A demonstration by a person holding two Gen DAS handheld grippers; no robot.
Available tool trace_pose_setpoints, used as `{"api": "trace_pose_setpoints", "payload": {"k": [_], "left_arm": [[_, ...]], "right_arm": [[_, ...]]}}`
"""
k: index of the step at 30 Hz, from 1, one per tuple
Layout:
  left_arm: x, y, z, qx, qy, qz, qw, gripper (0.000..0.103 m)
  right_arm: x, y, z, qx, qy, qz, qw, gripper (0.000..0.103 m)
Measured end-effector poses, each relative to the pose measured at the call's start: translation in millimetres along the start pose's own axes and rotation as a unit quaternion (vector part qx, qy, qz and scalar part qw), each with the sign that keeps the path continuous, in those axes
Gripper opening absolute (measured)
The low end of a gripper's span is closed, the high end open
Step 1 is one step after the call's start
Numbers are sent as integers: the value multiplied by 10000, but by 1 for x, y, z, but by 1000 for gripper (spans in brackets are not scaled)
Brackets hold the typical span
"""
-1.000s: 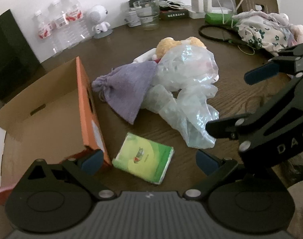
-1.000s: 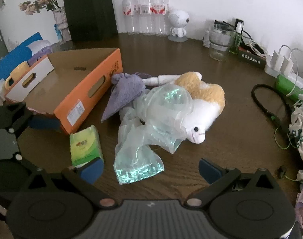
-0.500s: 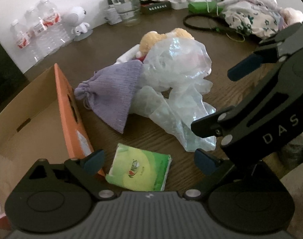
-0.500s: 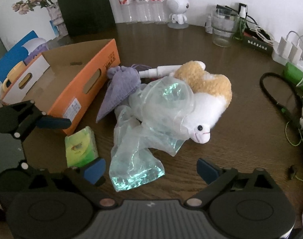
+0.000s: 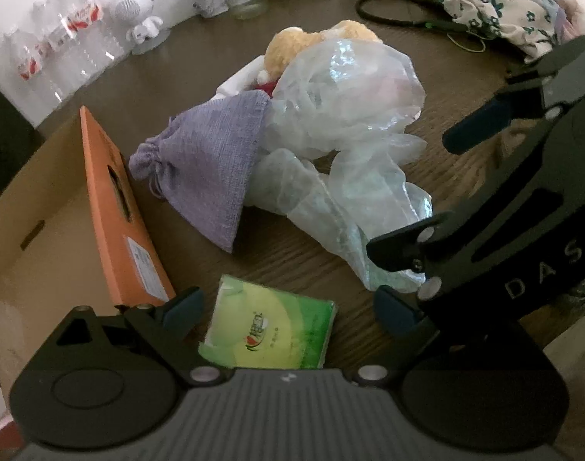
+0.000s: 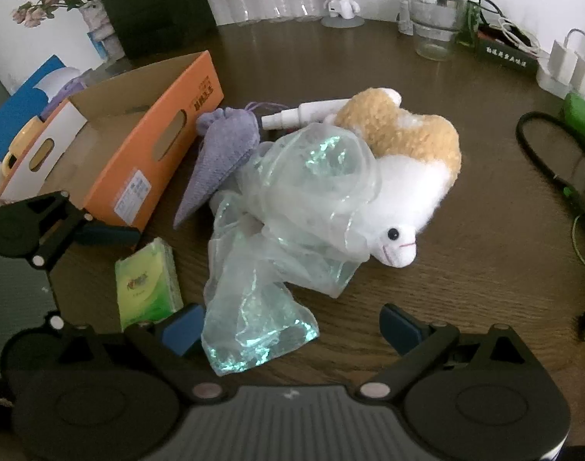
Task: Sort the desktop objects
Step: 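Reach the left tool to the green tissue pack while the right tool approaches the plastic bag, then close the left gripper on the tissue pack while the right gripper grasps the plastic bag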
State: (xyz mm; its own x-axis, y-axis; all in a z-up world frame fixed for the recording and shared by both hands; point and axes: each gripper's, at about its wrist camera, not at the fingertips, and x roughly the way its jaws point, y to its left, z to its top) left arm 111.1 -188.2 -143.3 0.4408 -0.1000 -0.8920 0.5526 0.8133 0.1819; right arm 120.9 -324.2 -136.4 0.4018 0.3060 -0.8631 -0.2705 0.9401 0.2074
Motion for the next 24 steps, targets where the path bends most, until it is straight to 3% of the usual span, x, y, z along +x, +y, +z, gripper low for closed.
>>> {"api": "trace_pose_setpoints", "payload": {"k": [4,6,13,15,17,20,22,24], "left_arm": [[4,9,-1,-320,137,-150,9993,99],[4,10,-1,-331,145,-156,9992,99],[5,11,-3,-374,150,-167,9990,98],[5,12,-3,-430,161,-251,9986,93],[5,14,-1,-553,197,-431,9973,77],[5,15,-1,-624,215,-530,9964,73],[4,14,-1,-643,215,-535,9963,72],[3,14,-2,-667,223,-538,9961,72]], "right_arm": [[5,-2,1,58,50,81,9999,93],[8,-2,0,47,111,104,9999,86],[10,2,0,-81,133,92,9998,82],[9,3,0,-132,138,42,9998,73],[7,4,1,-202,138,-40,9997,50],[7,2,2,-160,146,-21,9998,46],[7,2,2,-177,137,-71,9997,36],[6,0,1,-117,147,-67,9998,19]]}}
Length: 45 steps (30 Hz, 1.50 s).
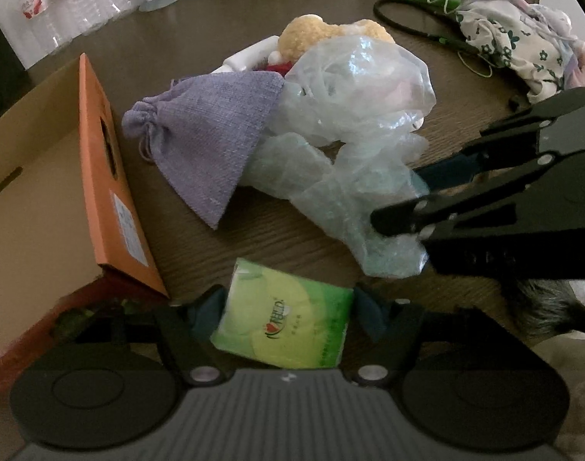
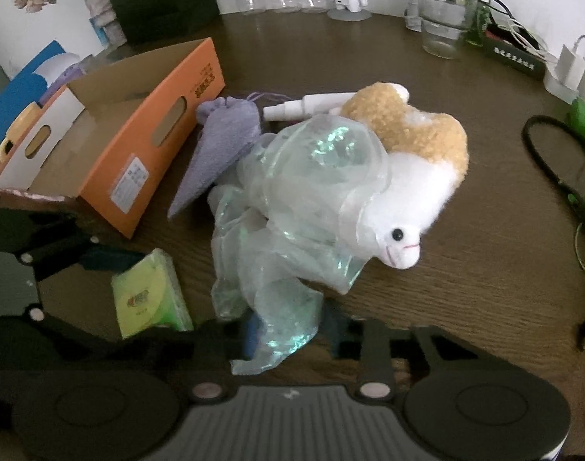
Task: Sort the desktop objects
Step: 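Close the left gripper on the tissue pack while the right gripper grasps the plastic bag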
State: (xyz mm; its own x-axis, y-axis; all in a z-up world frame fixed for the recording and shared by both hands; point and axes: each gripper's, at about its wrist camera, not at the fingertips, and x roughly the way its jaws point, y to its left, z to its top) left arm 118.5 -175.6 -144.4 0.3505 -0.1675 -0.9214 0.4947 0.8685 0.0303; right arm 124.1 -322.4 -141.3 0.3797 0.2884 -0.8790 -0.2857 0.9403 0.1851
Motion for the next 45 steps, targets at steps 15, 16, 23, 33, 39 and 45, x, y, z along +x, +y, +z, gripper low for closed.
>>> {"api": "trace_pose_setpoints", "payload": {"k": [15,16,23,33,39,45], "left_arm": [[-4,4,-8,-233,0,44,9997,70],[-5,4,-8,-245,-9,45,9997,70],[-6,4,-10,-307,-75,57,9995,72],[-6,4,-12,-327,-118,74,9994,72],[-7,4,-13,-334,-142,75,9993,72],[-8,4,-14,-366,-168,92,9991,71]], "right_arm": [[1,6,-2,-145,48,-15,9999,18],[1,6,-3,-137,42,-14,9999,18],[1,6,-3,-101,20,-25,9999,18],[0,11,-8,-297,-20,-85,9995,19],[0,11,-8,-243,-20,-83,9997,19],[1,13,-6,-261,14,-149,9995,17]]}}
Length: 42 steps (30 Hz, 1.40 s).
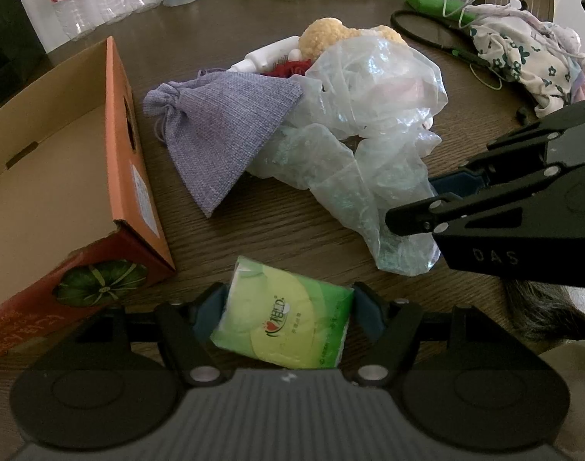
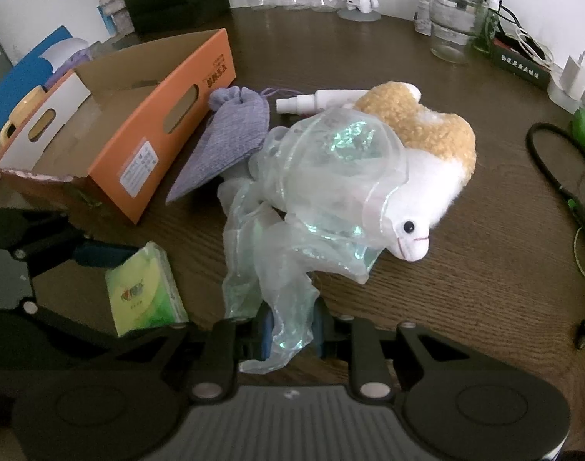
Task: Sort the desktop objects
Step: 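Close the left gripper on the tissue pack while the right gripper grasps the plastic bag, then lift the tissue pack with the left tool while the right tool carries the bag over the box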
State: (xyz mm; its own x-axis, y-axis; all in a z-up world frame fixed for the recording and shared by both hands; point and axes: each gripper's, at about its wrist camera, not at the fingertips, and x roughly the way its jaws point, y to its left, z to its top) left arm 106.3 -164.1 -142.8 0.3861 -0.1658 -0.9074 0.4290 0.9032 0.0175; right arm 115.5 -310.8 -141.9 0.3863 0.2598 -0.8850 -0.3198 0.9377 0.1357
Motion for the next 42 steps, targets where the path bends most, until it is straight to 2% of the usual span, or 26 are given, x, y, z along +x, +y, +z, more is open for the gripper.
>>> {"api": "trace_pose_setpoints", "payload": {"k": [3,9,16,30,42], "left_arm": [[-4,3,-2,-123,-11,74,9999,70],[-23,5,-7,-201,-306,86,9993,69],[-47,4,-17,-235,-582,126,9980,69],[-80,8,-52,-269,-714,247,9968,69],[-109,40,-86,-939,-723,282,9926,69]], "right_arm": [[-2,-1,-2,98,-3,-39,9999,9],[-20,7,-5,64,-254,71,9996,4],[-46,19,-13,10,-559,91,9984,4],[-81,48,-42,135,-958,187,9951,4],[-99,76,-64,29,-1070,242,9940,4]]}}
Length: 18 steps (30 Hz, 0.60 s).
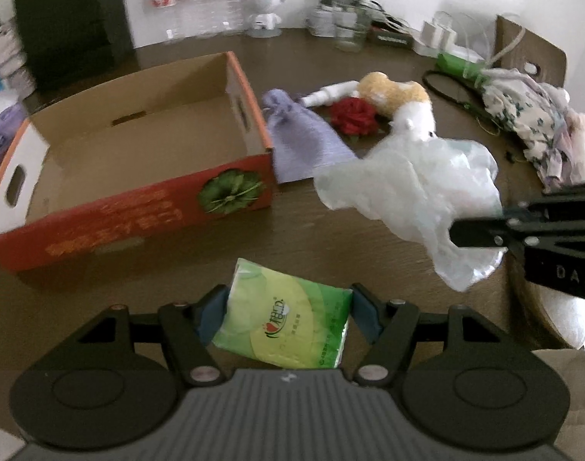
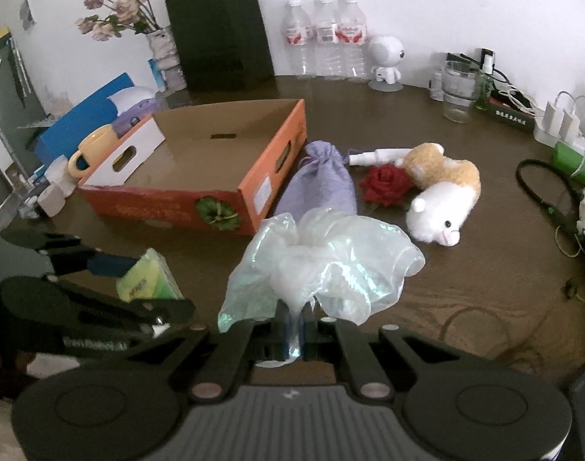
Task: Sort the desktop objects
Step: 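Lift the tissue pack with the left tool while the right tool carries the bag over the box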
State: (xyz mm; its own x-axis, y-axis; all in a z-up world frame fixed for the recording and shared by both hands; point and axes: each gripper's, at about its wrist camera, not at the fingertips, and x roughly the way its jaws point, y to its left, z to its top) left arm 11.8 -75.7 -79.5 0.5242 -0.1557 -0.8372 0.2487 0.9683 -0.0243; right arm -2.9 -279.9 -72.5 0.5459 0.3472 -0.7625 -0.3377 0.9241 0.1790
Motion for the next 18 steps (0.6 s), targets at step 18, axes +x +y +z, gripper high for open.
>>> {"api": "trace_pose_setpoints", "payload": {"k": [18], "left_arm": [[-46,93,-32,-1491,-188,644,9865,69]], "right_arm": [[9,67,25,-706,123,1138,9909,4]]}}
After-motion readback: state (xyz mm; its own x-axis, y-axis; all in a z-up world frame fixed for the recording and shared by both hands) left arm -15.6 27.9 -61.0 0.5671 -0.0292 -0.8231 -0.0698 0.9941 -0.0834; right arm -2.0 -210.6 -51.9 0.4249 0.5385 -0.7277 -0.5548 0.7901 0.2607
